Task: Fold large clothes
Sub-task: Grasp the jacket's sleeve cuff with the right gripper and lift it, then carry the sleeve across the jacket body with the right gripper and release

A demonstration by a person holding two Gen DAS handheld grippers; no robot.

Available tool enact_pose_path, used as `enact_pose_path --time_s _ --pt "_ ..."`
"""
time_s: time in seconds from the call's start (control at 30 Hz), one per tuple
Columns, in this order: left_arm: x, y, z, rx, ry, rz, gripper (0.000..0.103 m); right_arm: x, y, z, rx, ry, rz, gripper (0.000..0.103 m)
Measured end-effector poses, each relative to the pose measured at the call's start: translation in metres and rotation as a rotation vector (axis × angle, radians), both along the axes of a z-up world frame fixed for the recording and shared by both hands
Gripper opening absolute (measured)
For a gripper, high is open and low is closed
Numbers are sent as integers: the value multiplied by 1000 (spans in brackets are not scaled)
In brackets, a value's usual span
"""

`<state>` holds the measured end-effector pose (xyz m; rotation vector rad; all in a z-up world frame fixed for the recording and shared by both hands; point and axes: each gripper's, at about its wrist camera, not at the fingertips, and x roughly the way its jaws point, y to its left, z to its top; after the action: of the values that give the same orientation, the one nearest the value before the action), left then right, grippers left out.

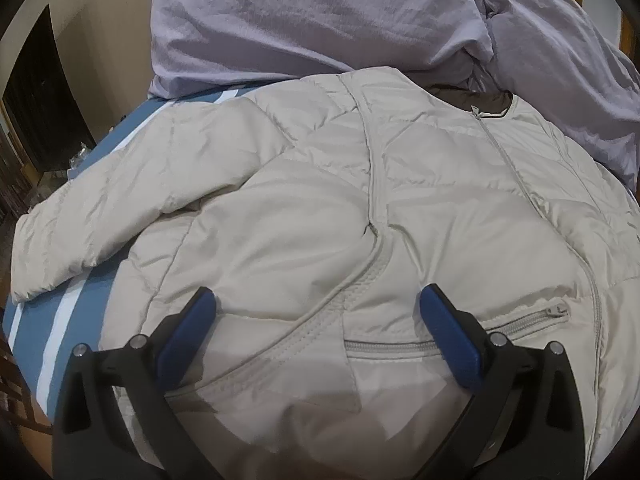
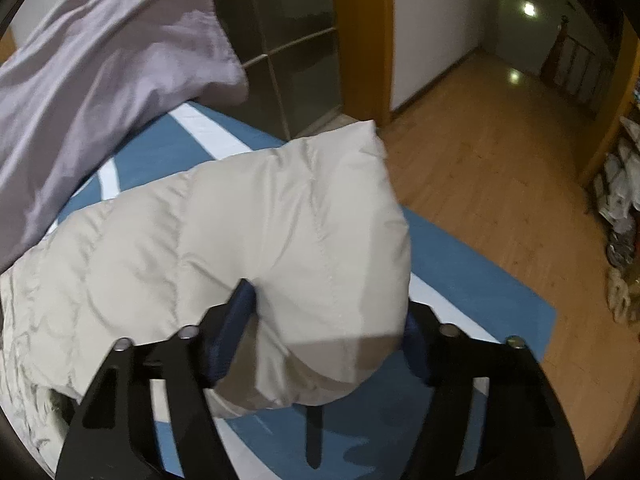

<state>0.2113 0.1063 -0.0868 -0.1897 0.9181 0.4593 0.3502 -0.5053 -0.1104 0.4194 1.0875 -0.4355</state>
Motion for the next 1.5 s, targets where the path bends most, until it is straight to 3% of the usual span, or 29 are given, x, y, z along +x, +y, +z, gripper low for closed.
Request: enact_pose_path --time_s 0.07,0.13,0.23,0.47,0.63,0.77,0.93,1.2,1.5 --pt "1 1 -1 -9 1 1 101 -1 3 4 1 -23 26 40" --pt "2 2 -2 -17 0 1 101 -1 4 12 -7 -44 30 28" --pt "2 3 -4 -29 -4 1 101 3 11 24 -34 -65 38 23" --pt "1 5 -7 -46 -13 0 101 34 68 71 -113 -145 177 21" --pt "0 6 -8 -59 -19 -1 101 64 148 96 -148 -182 349 20" --pt "0 8 -8 -70 -24 -2 101 82 236 110 -130 -217 532 20" --pt "-1 10 -8 -79 -29 -4 101 91 327 106 -75 -196 694 20" --pt "-1 11 -7 -82 -31 -5 101 73 438 97 59 -164 903 20" --pt "-1 11 -7 -83 -31 -4 101 57 511 96 87 -160 1017 20"
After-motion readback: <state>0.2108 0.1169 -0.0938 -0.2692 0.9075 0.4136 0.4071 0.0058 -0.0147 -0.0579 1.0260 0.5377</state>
